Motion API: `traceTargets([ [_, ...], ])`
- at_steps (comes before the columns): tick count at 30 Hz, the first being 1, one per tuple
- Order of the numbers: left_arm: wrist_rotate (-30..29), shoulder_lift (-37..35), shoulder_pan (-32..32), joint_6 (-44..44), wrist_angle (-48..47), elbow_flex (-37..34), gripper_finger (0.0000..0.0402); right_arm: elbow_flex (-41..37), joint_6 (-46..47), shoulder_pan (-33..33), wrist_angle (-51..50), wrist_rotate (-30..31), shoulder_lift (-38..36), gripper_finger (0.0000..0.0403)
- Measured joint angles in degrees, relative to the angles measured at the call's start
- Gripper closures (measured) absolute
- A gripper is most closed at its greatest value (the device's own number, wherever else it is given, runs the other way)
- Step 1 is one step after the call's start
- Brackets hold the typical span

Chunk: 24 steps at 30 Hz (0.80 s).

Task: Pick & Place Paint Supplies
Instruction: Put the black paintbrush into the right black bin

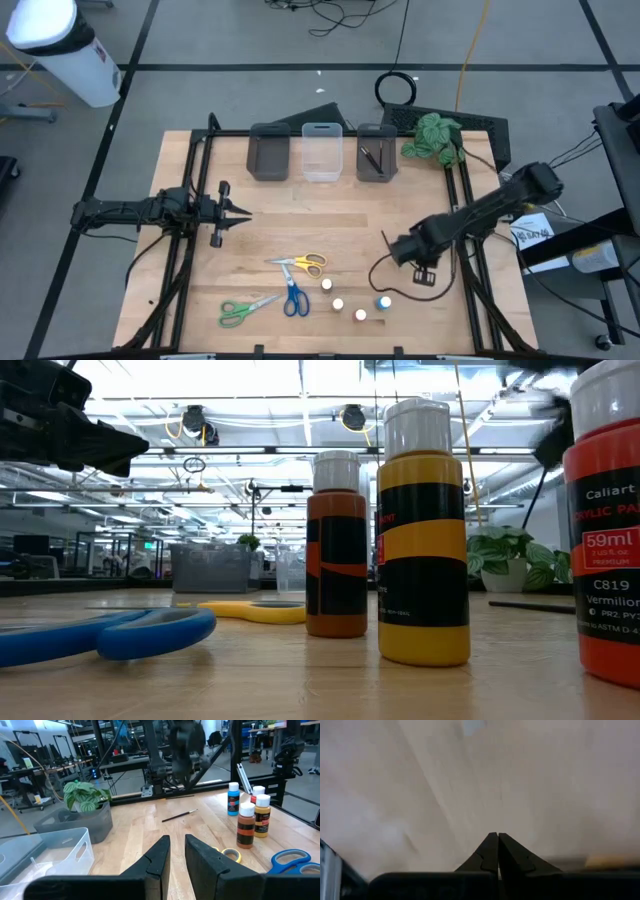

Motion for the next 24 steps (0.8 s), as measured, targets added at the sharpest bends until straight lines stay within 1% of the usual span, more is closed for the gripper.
traceTargets([
  [5,0.00,-0.01,0.02,-0.01,0.01,0.00,0.0330,-3.71,3.82,2.60,-3.03,-10.09,5.48,0.0403],
  [9,0.00,0.00,0.02,0.01,0.01,0.00,0.0330,-6.92,5.79,4.47,-2.34,-13.42,7.26,0.0403],
  [12,0.00,-0.01,0.00,-0.01,-0.01,0.00,0.0330,-9.09,7.42,5.56,-1.68,-14.60,7.66,0.0403],
  [17,0.00,-0.01,0.00,0.00,0.01,0.00,0.0330,-12.82,10.66,7.10,-0.50,-14.65,7.66,0.0403],
  [24,0.00,0.02,0.00,-0.01,0.01,0.00,0.0330,-17.23,14.08,7.24,9.80,-14.05,7.66,0.0403],
])
